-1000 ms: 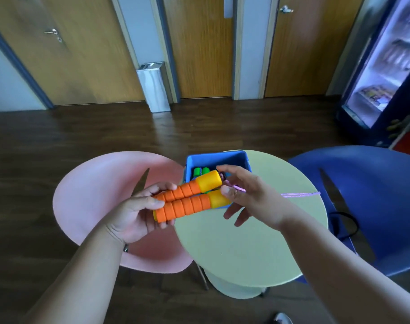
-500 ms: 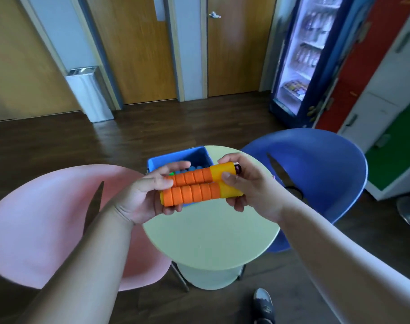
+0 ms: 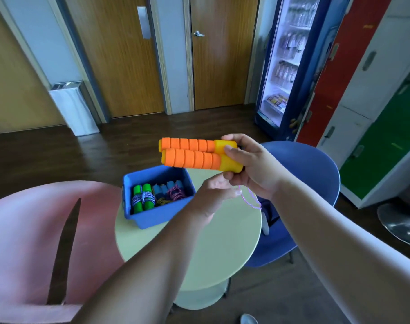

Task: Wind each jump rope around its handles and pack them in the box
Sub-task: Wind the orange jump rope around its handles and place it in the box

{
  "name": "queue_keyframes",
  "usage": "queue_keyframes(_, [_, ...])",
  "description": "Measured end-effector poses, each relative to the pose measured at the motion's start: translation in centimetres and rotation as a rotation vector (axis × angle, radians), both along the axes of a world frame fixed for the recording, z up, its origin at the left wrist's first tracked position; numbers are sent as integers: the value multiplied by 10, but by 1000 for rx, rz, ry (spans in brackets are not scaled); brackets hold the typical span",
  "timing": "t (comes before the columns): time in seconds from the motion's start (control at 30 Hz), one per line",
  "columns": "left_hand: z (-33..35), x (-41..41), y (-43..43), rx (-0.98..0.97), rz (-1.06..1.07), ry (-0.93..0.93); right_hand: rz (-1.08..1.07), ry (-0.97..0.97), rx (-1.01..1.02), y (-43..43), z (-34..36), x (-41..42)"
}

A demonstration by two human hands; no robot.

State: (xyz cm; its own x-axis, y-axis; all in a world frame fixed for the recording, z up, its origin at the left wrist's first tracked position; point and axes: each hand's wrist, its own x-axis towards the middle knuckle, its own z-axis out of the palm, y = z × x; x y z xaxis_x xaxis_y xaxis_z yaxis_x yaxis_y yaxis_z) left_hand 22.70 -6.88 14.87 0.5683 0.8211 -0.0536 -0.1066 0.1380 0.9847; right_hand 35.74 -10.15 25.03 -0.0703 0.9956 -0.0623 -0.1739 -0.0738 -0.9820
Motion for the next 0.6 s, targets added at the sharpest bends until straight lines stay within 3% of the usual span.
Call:
queue_keyframes(0.27, [15, 31, 12, 71, 16, -12, 21, 104, -80, 23, 6, 33])
queue_keyframes(0.6, [7, 8, 5, 41, 152, 193, -99, 78, -147, 39, -2, 79])
